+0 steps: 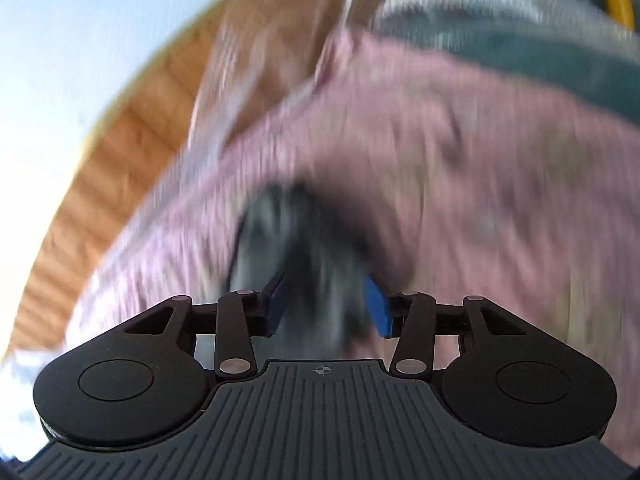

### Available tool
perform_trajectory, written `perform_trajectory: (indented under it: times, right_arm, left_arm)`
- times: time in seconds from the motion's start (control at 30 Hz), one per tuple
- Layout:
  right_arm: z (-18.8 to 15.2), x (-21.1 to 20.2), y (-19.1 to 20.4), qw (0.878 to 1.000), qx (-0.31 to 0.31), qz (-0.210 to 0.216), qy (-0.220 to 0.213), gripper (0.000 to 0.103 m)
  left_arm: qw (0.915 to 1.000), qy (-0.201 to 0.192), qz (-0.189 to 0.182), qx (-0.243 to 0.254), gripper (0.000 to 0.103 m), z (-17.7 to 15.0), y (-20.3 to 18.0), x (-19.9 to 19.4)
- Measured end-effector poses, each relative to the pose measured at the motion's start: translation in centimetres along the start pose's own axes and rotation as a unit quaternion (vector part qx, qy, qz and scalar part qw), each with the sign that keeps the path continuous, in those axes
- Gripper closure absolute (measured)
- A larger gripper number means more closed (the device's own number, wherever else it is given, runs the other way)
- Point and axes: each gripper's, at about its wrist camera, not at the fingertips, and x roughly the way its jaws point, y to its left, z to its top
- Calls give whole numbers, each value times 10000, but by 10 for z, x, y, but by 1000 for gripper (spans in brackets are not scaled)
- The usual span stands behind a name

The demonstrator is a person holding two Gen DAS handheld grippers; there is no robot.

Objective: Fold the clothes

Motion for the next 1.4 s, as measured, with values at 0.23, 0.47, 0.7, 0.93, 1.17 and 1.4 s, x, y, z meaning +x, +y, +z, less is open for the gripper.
perform_trajectory:
  times: [0.23,0.47,0.7,0.93,1.17,1.4]
  right_arm:
    - [-10,35,-11,9980,586,-226,-115,45]
    - [19,30,-1,9977,335,277,-515,94]
    - [53,26,8,9910,-444,1247,-184,94]
    - [94,17,4,9865,-915,1351,-113,89]
    - [94,8,-73,9934,293,1106,47,78]
    - [64,15,-118,9902,765,1135,292,71]
  left_arm:
    - [9989,76,-61,458,49,-32,-28,-19]
    - [9715,68,-6,2369,43,-71,-150,13]
    - [8525,547,382,5185,38,-178,-323,154]
    - [7026,758,412,7063,41,-282,-394,259]
    - [5844,896,780,8028,42,-342,-399,345]
    - [8409,481,-174,5388,101,-221,-417,298]
